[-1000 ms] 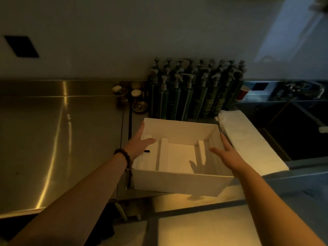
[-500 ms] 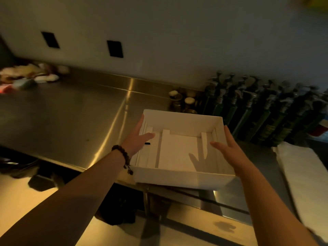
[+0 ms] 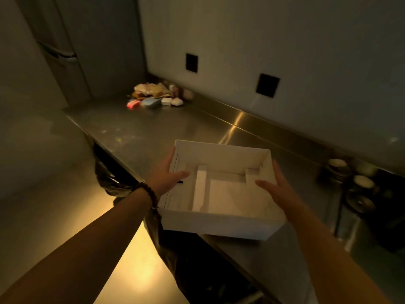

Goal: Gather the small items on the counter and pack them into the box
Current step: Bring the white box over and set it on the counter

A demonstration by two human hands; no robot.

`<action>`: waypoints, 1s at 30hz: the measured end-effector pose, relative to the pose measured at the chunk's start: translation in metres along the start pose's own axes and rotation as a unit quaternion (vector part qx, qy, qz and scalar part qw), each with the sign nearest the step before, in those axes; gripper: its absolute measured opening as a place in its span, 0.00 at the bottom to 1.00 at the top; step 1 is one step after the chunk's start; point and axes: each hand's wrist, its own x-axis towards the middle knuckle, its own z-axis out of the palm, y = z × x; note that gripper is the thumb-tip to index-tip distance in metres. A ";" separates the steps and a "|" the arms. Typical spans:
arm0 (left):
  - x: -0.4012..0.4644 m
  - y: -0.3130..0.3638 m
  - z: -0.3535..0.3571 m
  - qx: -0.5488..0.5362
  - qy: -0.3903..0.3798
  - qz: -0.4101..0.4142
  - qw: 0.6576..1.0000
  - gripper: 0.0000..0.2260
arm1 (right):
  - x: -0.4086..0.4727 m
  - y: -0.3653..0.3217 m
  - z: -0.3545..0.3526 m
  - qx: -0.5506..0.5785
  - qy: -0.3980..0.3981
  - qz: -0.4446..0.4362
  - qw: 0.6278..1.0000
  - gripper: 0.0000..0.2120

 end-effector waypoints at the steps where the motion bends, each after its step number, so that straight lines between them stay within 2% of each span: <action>1: 0.012 -0.005 -0.023 0.001 0.007 -0.005 1.000 0.40 | 0.015 -0.006 0.021 0.008 -0.006 -0.001 1.000 0.40; 6: 0.074 -0.015 -0.120 0.000 0.012 -0.019 1.000 0.42 | 0.077 -0.036 0.112 0.016 -0.008 -0.005 1.000 0.41; 11: 0.142 -0.020 -0.181 0.021 -0.001 -0.013 1.000 0.42 | 0.132 -0.056 0.168 0.022 0.015 -0.007 1.000 0.39; 18: 0.245 -0.029 -0.204 0.045 -0.048 -0.005 0.998 0.43 | 0.199 -0.064 0.187 0.029 0.052 0.014 0.998 0.35; 21: 0.303 -0.030 -0.203 0.059 -0.073 -0.006 0.996 0.43 | 0.239 -0.061 0.189 0.026 0.087 0.041 0.995 0.37; 30: 0.467 -0.002 -0.157 0.094 -0.190 0.023 0.977 0.44 | 0.336 -0.053 0.154 0.037 0.202 0.098 0.974 0.40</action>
